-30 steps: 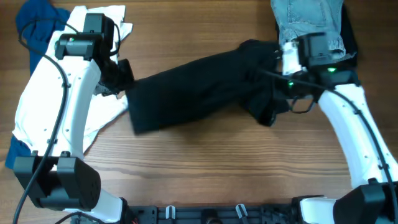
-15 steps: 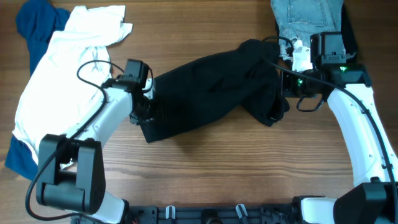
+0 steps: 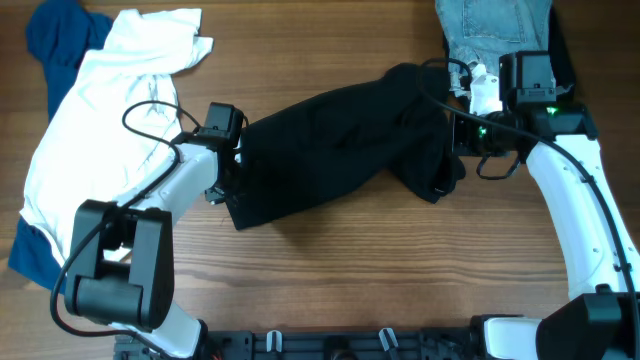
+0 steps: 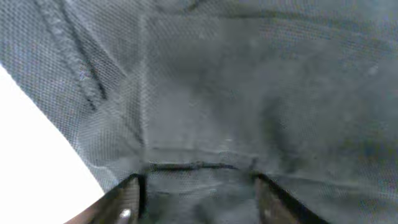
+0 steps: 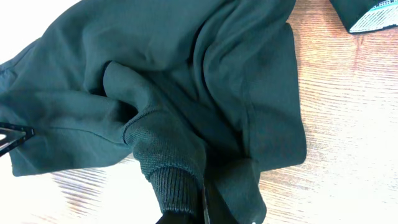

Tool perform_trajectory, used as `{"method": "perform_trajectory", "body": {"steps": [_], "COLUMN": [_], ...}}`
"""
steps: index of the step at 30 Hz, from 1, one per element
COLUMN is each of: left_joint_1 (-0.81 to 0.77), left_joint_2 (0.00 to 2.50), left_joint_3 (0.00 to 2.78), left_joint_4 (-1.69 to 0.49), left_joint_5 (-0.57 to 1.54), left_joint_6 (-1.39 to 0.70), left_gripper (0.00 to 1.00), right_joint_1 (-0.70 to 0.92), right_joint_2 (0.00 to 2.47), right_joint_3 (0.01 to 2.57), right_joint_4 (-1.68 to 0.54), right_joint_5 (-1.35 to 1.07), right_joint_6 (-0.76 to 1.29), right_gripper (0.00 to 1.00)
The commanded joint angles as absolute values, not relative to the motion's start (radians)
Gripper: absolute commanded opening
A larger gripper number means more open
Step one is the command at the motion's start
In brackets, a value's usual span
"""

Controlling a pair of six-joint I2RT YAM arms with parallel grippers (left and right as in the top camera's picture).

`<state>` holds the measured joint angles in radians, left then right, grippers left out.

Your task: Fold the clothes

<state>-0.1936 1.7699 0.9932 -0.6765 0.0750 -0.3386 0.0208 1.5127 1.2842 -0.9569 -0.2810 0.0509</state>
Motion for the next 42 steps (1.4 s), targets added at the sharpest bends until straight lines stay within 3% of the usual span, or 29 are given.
{"method": "perform_trajectory", "body": {"steps": [1, 3, 5, 8, 13, 14, 15, 20, 21, 22, 23, 31, 37, 39, 42], "left_joint_1": [-0.191, -0.191, -0.191, -0.191, -0.191, -0.191, -0.192, -0.192, -0.192, -0.192, -0.192, -0.192, -0.187, -0.159, -0.099], "left_joint_2": [1.821, 1.821, 1.818, 1.806, 1.776, 1.776, 1.776, 1.776, 1.776, 1.777, 1.777, 1.781, 1.781, 1.781, 1.792], "left_joint_3": [0.982, 0.999, 1.038, 1.128, 1.213, 1.212, 1.212, 1.212, 1.212, 1.212, 1.211, 1.203, 1.107, 1.096, 1.095], "left_joint_4": [-0.666, -0.683, -0.727, -0.82, -0.897, -0.9, -0.903, -0.903, -0.903, -0.903, -0.903, -0.895, -0.765, -0.747, -0.747], "left_joint_5": [0.081, 0.085, 0.084, 0.084, 0.065, 0.066, 0.066, 0.067, 0.067, 0.071, 0.07, 0.07, 0.068, 0.044, 0.07], "left_joint_6": [-0.348, -0.348, -0.348, -0.347, -0.345, -0.345, -0.345, -0.348, -0.348, -0.356, -0.372, -0.398, -0.398, -0.397, -0.329], "left_gripper": [0.23, 0.1, 0.05, 0.06, 0.21, 0.17, 0.04, 0.04, 0.12, 0.32, 0.4, 0.46, 0.53, 0.61, 0.61], "right_joint_1": [0.02, 0.02, 0.02, 0.02, 0.02, 0.02, 0.02, 0.02, 0.02, 0.02, 0.02, 0.021, 0.021, 0.022, 0.022], "right_joint_2": [1.515, 1.515, 1.515, 1.515, 1.515, 1.515, 1.515, 1.515, 1.515, 1.515, 1.515, 1.515, 1.515, 1.515, 1.515], "right_joint_3": [1.281, 1.28, 1.28, 1.28, 1.28, 1.28, 1.28, 1.28, 1.28, 1.28, 1.28, 1.28, 1.28, 1.28, 1.28], "right_joint_4": [-0.951, -0.945, -0.944, -0.943, -0.942, -0.941, -0.941, -0.943, -0.942, -0.94, -0.94, -0.935, -0.935, -0.935, -0.934], "right_joint_5": [-0.297, -0.297, -0.297, -0.297, -0.297, -0.297, -0.297, -0.298, -0.303, -0.313, -0.313, -0.312, -0.305, -0.304, -0.304], "right_joint_6": [0.036, 0.037, 0.036, 0.036, 0.033, 0.033, 0.033, 0.035, 0.042, 0.05, 0.052, 0.048, 0.044, 0.044, 0.041], "right_gripper": [0.04, 0.04, 0.04, 0.04, 0.04, 0.04, 0.04, 0.04, 0.04, 0.04, 0.04, 0.04, 0.04, 0.04, 0.04]}}
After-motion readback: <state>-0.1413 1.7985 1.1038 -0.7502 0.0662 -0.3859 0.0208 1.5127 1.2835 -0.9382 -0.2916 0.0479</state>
